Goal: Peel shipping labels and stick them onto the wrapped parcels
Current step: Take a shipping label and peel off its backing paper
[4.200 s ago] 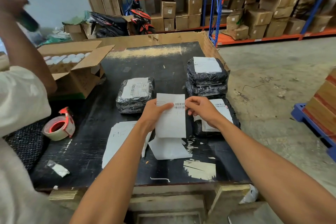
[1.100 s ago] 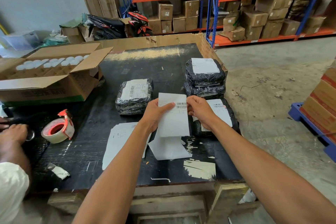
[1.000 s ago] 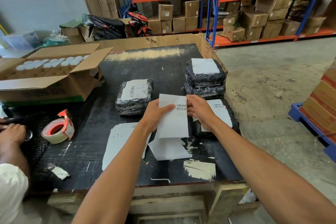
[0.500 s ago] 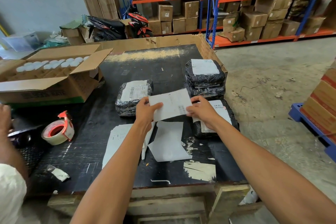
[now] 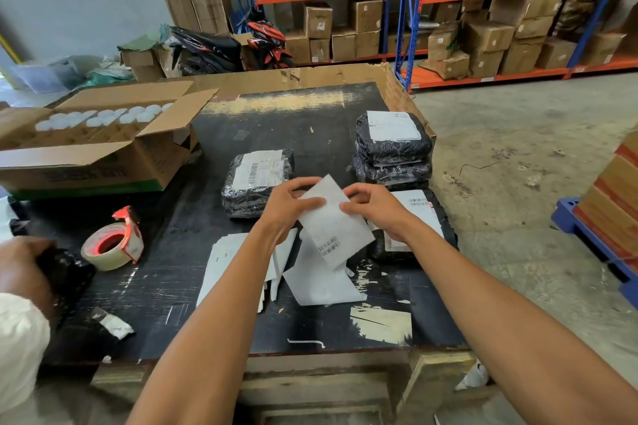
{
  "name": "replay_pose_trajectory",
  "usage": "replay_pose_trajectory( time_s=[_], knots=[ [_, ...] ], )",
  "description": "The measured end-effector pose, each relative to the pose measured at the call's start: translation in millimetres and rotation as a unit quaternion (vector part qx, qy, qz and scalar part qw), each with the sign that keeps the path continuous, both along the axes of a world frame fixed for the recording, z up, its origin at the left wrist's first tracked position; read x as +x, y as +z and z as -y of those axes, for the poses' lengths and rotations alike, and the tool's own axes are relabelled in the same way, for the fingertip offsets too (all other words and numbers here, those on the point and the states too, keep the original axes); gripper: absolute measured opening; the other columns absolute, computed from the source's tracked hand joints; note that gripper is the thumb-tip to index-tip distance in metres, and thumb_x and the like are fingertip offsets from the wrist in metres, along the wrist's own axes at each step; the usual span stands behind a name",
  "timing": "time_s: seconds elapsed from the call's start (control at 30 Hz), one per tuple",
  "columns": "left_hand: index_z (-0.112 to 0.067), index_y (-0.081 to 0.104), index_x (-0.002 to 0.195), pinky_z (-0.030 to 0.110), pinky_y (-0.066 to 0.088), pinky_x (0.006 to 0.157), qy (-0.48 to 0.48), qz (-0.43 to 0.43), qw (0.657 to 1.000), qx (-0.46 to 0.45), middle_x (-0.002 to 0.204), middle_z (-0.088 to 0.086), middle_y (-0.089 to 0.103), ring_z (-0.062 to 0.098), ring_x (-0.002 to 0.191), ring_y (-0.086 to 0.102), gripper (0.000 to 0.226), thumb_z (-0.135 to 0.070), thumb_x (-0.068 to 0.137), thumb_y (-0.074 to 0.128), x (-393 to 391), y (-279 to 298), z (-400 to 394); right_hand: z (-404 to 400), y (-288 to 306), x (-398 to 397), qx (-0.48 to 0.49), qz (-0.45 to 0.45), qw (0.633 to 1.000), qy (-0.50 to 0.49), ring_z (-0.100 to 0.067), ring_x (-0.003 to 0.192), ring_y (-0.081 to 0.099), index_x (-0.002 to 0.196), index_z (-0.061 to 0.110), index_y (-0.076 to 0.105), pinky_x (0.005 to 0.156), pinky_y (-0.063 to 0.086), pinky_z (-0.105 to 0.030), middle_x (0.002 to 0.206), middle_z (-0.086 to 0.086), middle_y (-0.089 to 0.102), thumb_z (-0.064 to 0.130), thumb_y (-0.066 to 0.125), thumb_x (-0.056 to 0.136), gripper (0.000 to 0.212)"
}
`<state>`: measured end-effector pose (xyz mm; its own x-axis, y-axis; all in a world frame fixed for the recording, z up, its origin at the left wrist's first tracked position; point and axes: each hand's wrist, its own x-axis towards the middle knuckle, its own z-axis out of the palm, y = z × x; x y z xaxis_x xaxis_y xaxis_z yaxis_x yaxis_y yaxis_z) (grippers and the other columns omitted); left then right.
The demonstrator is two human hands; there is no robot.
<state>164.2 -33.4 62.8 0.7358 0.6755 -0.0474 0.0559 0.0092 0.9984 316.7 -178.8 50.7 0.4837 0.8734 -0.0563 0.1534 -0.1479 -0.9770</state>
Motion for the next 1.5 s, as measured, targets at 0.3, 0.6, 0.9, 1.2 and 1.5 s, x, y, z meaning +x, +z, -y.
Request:
replay_pose_trajectory(
  time_s=[0.3,0.6,0.9,1.2,1.5],
  knots=[
    [0.001,0.069,0.114,0.05,0.059,0.09,0.044,0.003,0.99,-0.134,0.11,0.018,0.075,0.037,0.101,0.073,0.03,-0.005,0.086,0.076,7.0,-3.2,8.2,-1.1,0.8,-9.7,0.028,-0.092,0.994,-0.056,-0.007,0.069,0.072,0.099,0.01,0.065,0.061,0.055,-0.022,0.083,-0.003,0.076,0.008,0.072,0.093,0.009],
    [-0.005,0.071,0.11,0.035,0.06,0.069,0.039,-0.026,0.997,-0.061,0.099,0.009,0.078,0.024,0.084,0.076,0.024,-0.009,0.086,0.077,3.3,-0.3,5.7,9.4,-1.6,-2.3,0.038,-0.08,0.994,-0.07,-0.014,0.066,0.069,0.101,0.012,0.071,0.06,0.052,-0.021,0.089,-0.005,0.079,0.016,0.06,0.101,0.012],
    [-0.003,0.071,0.11,0.039,0.061,0.076,0.035,-0.033,0.998,-0.033,0.102,0.011,0.078,0.03,0.091,0.075,0.026,-0.01,0.086,0.077,6.5,-1.9,7.0,9.1,-0.4,-0.2,0.03,0.007,0.998,-0.06,-0.012,0.059,0.062,0.09,0.015,0.072,0.056,0.042,-0.023,0.077,0.004,0.074,0.017,0.063,0.098,0.012],
    [-0.007,0.07,0.11,0.033,0.058,0.069,0.035,-0.041,0.999,-0.006,0.103,0.008,0.076,0.025,0.087,0.074,0.025,-0.012,0.087,0.077,5.5,2.4,8.7,10.2,-1.0,1.2,0.036,-0.002,0.998,-0.058,-0.01,0.058,0.061,0.088,0.017,0.072,0.056,0.042,-0.022,0.08,0.001,0.075,0.018,0.064,0.097,0.012],
    [-0.007,0.071,0.108,0.04,0.061,0.078,0.031,-0.039,0.999,-0.002,0.102,0.009,0.077,0.027,0.087,0.075,0.024,-0.012,0.086,0.078,6.1,0.5,9.0,8.2,-2.9,3.8,0.039,0.002,0.997,-0.063,-0.011,0.059,0.06,0.088,0.015,0.073,0.057,0.043,-0.023,0.081,0.0,0.075,0.018,0.065,0.095,0.012]
  ],
)
